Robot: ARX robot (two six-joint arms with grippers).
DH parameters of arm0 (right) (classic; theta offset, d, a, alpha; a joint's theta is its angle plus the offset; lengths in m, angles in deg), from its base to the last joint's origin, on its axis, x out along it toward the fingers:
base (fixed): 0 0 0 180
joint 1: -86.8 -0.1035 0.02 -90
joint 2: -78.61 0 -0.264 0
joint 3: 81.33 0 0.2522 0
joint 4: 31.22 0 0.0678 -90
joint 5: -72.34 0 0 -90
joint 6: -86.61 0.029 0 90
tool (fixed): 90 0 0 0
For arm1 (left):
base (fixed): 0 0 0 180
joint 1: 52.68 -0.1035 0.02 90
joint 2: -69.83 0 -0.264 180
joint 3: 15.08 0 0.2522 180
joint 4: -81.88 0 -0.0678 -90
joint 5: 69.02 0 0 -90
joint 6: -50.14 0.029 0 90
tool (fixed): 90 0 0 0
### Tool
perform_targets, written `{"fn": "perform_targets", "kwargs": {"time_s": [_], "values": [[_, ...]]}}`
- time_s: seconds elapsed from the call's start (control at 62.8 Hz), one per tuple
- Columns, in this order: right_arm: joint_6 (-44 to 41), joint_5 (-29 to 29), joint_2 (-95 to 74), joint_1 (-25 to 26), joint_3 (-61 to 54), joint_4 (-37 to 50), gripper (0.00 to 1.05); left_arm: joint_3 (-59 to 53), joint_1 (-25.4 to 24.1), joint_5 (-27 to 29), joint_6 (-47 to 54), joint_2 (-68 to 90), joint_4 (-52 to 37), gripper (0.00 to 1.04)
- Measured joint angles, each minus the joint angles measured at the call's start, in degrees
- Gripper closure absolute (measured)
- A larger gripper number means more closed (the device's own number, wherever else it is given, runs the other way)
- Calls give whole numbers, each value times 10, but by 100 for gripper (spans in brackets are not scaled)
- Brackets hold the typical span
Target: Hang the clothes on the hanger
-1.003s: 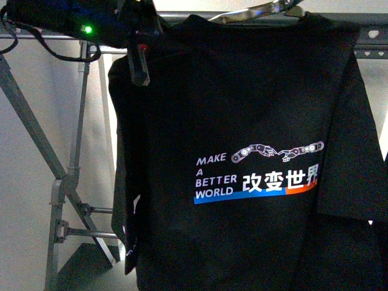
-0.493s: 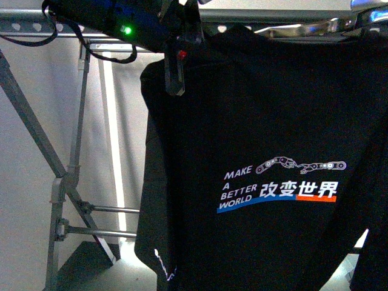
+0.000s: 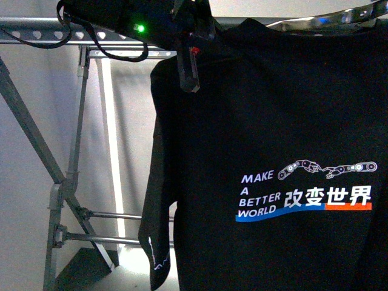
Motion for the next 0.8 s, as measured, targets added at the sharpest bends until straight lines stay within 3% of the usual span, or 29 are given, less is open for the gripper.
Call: {"fn": "perform_targets", "kwargs": {"time_s": [0.064, 0.111, 0.175, 0.271, 0.446, 0.589, 0.796], "values": [[-10, 137, -128, 126, 66, 101, 7, 0, 3, -1, 0, 0, 0, 101], [-21, 172, -207, 173, 116, 169, 7, 0, 2, -1, 0, 0, 0, 101], [-62, 169, -305, 178, 184, 249, 7, 0, -1, 0, 0, 0, 0, 101], [-220, 176, -439, 127, 279, 383, 7, 0, -1, 0, 0, 1, 0, 101], [-499, 196, -543, 62, 396, 308, 7, 0, 2, 0, 0, 2, 0, 101], [-732, 169, -608, 25, 486, 205, 7, 0, 1, 0, 0, 2, 0, 101], [-891, 141, -676, -2, 599, 92, 7, 0, -1, 0, 0, 2, 0, 101]]}}
